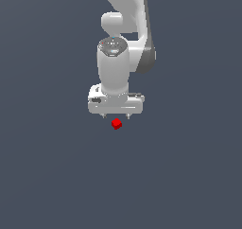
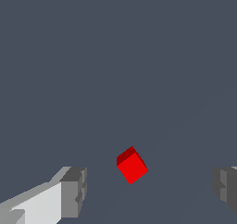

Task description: Pick up the red cube and move it to a goal position.

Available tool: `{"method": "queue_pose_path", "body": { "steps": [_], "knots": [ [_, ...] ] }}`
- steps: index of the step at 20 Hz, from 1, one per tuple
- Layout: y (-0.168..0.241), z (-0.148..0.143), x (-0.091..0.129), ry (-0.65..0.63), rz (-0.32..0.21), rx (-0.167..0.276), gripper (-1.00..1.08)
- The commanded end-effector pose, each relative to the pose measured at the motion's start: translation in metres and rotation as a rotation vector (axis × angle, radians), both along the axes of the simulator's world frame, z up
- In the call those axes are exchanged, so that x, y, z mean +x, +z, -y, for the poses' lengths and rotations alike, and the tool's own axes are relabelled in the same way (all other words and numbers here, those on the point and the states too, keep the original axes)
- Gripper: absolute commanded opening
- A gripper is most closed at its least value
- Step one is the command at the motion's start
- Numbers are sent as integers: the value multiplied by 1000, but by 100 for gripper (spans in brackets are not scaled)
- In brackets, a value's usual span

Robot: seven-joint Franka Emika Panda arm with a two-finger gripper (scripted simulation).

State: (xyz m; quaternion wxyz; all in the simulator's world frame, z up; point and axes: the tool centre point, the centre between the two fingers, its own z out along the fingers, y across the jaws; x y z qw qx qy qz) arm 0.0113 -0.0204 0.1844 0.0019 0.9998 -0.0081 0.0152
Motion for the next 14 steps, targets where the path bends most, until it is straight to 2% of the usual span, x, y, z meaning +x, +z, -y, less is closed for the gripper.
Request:
{"method": "queue_pose_path", "body": {
  "steps": [1, 8, 14],
  "knots": [
    [0, 0, 0, 0, 0, 0, 100],
    [-9, -1, -3, 36, -2, 0, 100],
    [-32, -3, -12, 125, -6, 0, 100]
  ]
}}
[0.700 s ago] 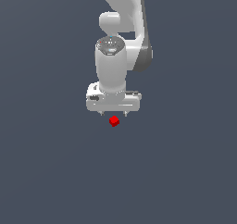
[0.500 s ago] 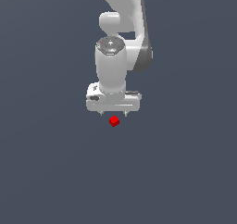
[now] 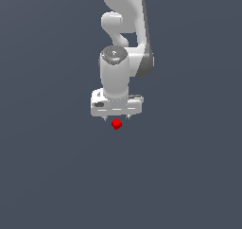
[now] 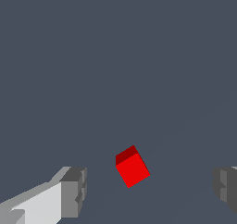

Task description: Pick up the red cube and move it to a goal position.

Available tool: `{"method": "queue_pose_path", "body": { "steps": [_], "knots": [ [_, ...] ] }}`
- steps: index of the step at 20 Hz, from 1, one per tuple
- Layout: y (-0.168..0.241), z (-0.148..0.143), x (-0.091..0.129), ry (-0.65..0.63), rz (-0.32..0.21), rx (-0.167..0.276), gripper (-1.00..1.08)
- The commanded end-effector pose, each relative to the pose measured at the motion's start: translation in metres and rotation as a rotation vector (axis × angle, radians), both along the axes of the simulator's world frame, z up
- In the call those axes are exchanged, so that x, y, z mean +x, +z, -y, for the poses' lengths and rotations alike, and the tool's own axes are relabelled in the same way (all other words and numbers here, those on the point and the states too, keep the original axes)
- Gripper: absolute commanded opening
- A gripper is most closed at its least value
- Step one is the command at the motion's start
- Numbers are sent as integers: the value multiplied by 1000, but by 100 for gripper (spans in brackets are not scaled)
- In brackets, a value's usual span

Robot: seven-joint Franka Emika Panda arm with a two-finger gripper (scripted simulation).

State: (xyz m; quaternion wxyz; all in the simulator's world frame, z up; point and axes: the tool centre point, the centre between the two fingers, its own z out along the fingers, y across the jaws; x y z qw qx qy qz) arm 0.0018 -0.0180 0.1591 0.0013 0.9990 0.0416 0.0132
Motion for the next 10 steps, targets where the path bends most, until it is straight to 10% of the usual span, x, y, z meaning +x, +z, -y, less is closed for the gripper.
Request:
{"method": "queue_pose_path", "body": {
  "steps": [1, 10],
  "knots": [
    [-12, -1, -5, 45, -3, 0, 100],
    [-73, -1, -29, 282, -14, -1, 100]
  ]
}}
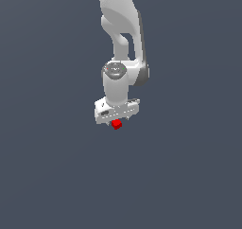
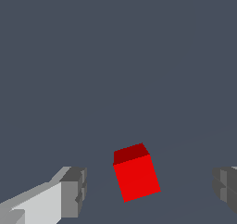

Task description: Pick up the red cube and move it to a goal position.

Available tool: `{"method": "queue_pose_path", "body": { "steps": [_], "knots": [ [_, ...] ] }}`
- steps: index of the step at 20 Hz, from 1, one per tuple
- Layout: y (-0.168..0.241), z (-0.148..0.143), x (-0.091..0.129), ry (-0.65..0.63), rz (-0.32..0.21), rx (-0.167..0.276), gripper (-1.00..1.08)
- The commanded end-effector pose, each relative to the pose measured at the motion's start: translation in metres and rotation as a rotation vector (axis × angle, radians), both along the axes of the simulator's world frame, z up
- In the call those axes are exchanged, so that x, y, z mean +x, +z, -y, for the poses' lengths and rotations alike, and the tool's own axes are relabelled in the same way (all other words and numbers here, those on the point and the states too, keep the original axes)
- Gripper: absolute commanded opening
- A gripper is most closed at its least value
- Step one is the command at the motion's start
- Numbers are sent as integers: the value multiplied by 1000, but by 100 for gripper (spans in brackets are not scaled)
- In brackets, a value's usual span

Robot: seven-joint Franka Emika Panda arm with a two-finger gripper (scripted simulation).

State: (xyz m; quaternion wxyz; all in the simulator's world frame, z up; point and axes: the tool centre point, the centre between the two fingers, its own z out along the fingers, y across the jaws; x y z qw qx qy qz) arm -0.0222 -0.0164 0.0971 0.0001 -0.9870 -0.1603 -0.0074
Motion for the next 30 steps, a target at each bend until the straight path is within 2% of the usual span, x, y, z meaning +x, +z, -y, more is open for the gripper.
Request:
{"method": "queue_pose_path", "body": {
  "steps": [1, 10, 18, 19, 30],
  "knots": [
    [-18, 1, -7, 70, -3, 0, 100],
    [-63, 5, -24, 244, -11, -2, 100],
    [-77, 8, -28, 294, -14, -4, 100],
    [-77, 8, -28, 294, -14, -4, -100],
    [-77, 8, -27, 294, -14, -4, -100]
  ]
}}
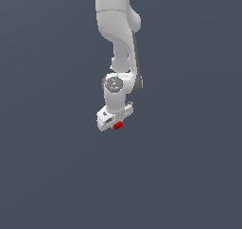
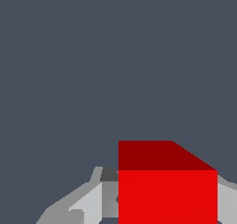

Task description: Pick up the red cube and move it to a goal position.

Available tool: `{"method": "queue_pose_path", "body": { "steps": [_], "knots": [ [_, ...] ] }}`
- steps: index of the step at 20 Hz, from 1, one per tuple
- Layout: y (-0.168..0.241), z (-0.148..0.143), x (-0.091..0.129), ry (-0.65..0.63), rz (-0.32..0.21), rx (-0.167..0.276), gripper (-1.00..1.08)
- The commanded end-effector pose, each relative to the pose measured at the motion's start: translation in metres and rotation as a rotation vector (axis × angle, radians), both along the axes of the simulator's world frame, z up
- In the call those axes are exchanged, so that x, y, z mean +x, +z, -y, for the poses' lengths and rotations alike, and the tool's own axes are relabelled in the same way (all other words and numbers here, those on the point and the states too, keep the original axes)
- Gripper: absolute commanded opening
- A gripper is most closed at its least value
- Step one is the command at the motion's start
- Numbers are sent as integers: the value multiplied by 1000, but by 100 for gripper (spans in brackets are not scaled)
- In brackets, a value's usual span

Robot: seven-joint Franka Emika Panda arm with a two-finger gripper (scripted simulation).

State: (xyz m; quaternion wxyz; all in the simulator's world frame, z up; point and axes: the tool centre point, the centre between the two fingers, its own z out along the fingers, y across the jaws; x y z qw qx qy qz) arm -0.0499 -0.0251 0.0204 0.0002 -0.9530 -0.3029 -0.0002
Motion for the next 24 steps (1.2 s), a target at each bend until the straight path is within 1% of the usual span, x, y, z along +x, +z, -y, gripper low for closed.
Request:
{"method": "queue_pose_path", "body": {
  "steps": [1, 6, 11, 16, 24],
  "knots": [
    [1, -1, 1, 0, 0, 0, -100],
    [11, -7, 8, 0, 0, 0, -100],
    [31, -20, 23, 1, 0, 1, -100],
    [60, -38, 44, 1, 0, 1, -100],
    [115, -73, 87, 1, 0, 1, -100]
  ]
}}
